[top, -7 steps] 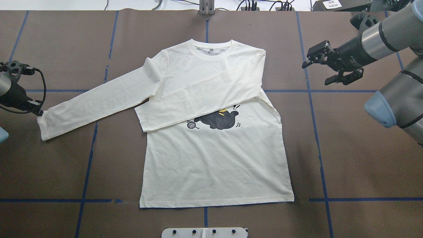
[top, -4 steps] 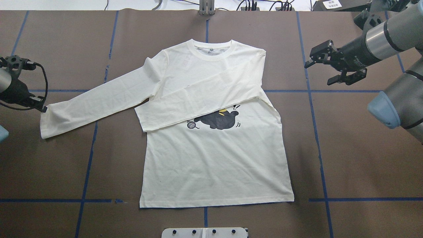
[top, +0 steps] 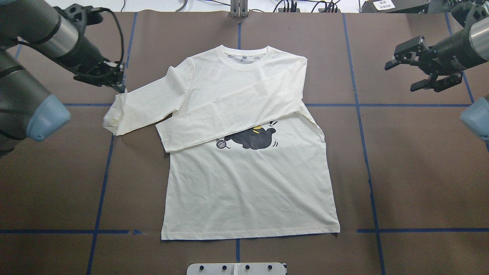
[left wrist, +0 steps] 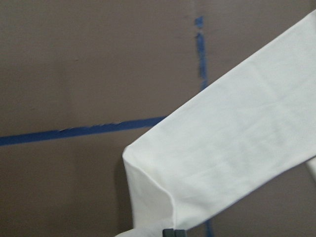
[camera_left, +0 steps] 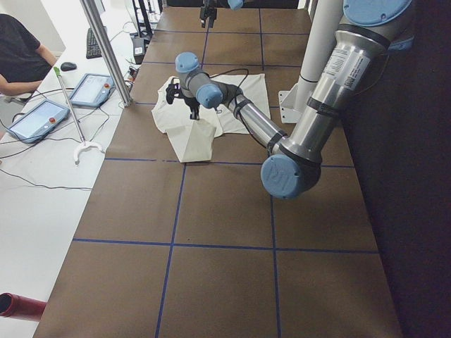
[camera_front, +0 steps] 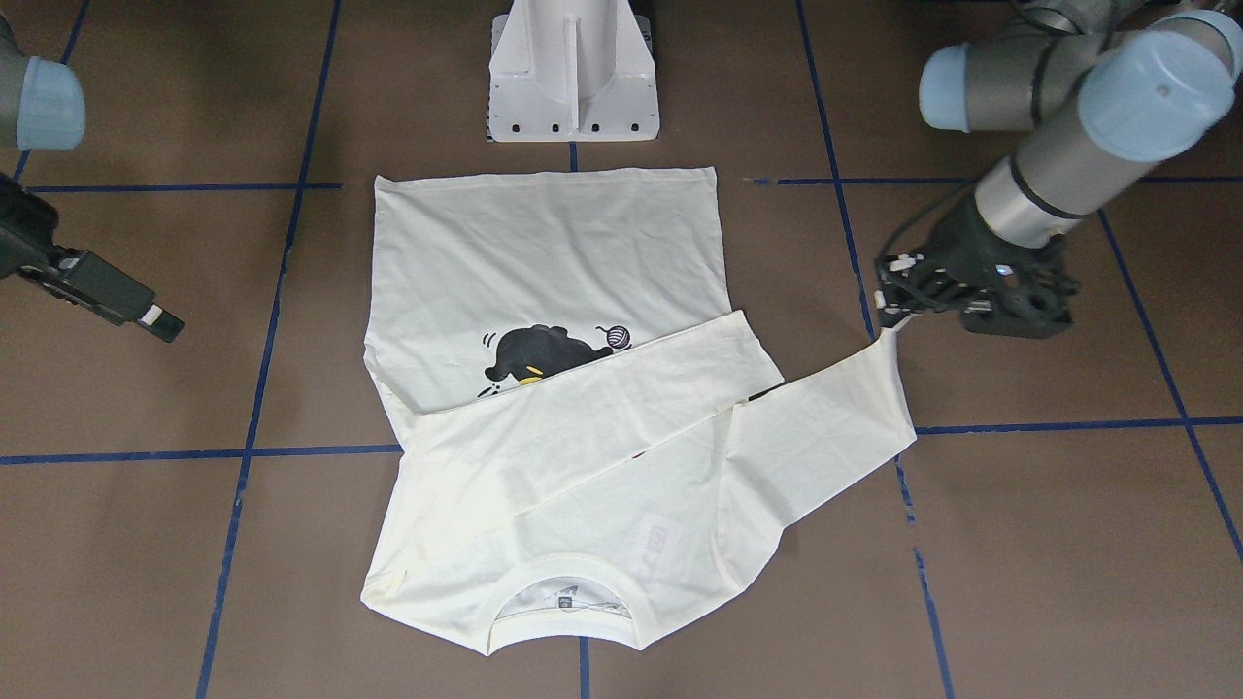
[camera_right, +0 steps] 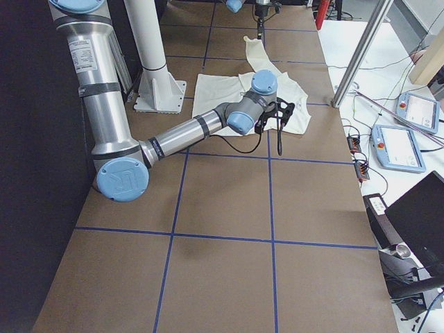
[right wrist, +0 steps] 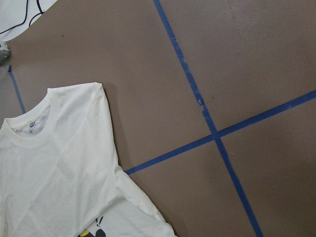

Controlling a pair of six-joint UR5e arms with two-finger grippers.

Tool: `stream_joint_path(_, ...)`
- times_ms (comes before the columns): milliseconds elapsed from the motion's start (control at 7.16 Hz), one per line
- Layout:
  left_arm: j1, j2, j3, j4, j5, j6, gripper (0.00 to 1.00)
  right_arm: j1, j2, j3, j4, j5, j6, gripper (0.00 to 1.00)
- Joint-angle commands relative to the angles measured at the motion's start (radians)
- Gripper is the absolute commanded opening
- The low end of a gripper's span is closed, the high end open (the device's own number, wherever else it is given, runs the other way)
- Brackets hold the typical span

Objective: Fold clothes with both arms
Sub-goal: 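Fold the held sleeve across the shirt toward the right side and release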

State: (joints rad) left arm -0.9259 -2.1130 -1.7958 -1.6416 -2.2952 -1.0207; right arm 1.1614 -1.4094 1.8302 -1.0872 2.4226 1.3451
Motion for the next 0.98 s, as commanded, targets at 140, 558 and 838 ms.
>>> stream_joint_path(140, 0.293, -0.47, 0.365, -0.215, 0.268, -0.33, 0.0, 0.111, -0.107, 0.018, 0.001, 0.004, -0.234, 1.0)
stream_joint_path(558, 0.456, -0.671, 0.825, -0.627, 0.544, -0.449, 0.37, 0.155, -0.163, 0.017, 0.003, -0.003, -0.357, 1.0)
stream_joint_path(838, 0.389, -0.555, 0.694, -0.62, 0.53, -0.441, 0.74, 0.112, -0.157, 0.018, 0.004, -0.023, -0.331, 1.0)
